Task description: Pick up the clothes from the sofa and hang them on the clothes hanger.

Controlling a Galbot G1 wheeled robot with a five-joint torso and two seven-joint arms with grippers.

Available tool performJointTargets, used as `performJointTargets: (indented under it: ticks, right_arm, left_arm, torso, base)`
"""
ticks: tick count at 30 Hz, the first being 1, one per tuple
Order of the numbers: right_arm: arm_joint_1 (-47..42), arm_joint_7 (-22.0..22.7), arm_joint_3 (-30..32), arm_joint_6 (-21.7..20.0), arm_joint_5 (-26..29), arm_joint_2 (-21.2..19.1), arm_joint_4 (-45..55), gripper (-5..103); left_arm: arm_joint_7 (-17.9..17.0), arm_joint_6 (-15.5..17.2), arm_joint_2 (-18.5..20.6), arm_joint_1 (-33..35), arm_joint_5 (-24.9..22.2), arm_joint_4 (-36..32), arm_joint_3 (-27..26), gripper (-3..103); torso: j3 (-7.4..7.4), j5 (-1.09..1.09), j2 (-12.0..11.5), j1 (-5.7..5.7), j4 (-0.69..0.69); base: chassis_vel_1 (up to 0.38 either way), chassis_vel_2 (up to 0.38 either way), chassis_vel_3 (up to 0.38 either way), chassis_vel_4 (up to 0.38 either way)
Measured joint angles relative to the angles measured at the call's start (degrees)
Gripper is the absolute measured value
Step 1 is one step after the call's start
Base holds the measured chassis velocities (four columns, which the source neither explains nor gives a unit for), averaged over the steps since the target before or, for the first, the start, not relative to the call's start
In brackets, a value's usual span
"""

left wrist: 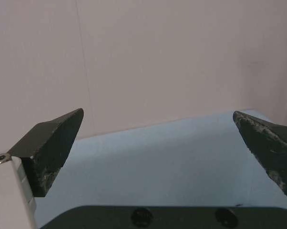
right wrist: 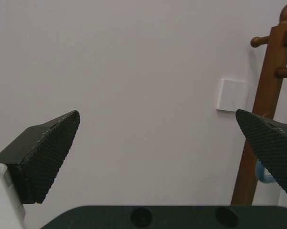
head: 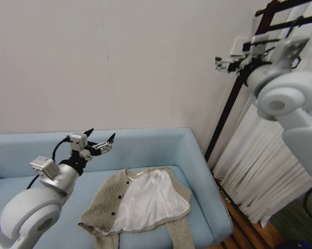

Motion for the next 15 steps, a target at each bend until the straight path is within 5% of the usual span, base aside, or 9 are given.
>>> performJointTargets:
  ticks: [8,11,15]
  right_arm:
    - [16.0,6.5,-11.1,-1.3,4.7,4.7,-15.9,100]
    - [23.3,13.4,-19.6,0.2,11.7,7.8,-26.2,100]
    - [28.6,17.2,-25.8,1.4,15.4,10.6,-33.0,100]
  left_arm:
    - [-1.6,0.2,-1.0,1.9,0.0,0.1,0.7,100]
    - [-2.1,0.2,-2.0,2.2,0.1,0.2,1.5,100]
    - [-2.2,0.1,-3.1,3.1,0.1,0.0,1.7,100]
  torso:
    - [-0.01,-0.02,0.0,0.0,-0.02]
    - [0.0,0.03,0.0,0.01,-0.02]
    - [-0.01,-0.01,0.0,0.0,-0.01]
  base:
    - [0.0,0.0,0.0,0.0]
    - [0.0,0.0,0.0,0.0]
    - [0.0,0.0,0.0,0.0]
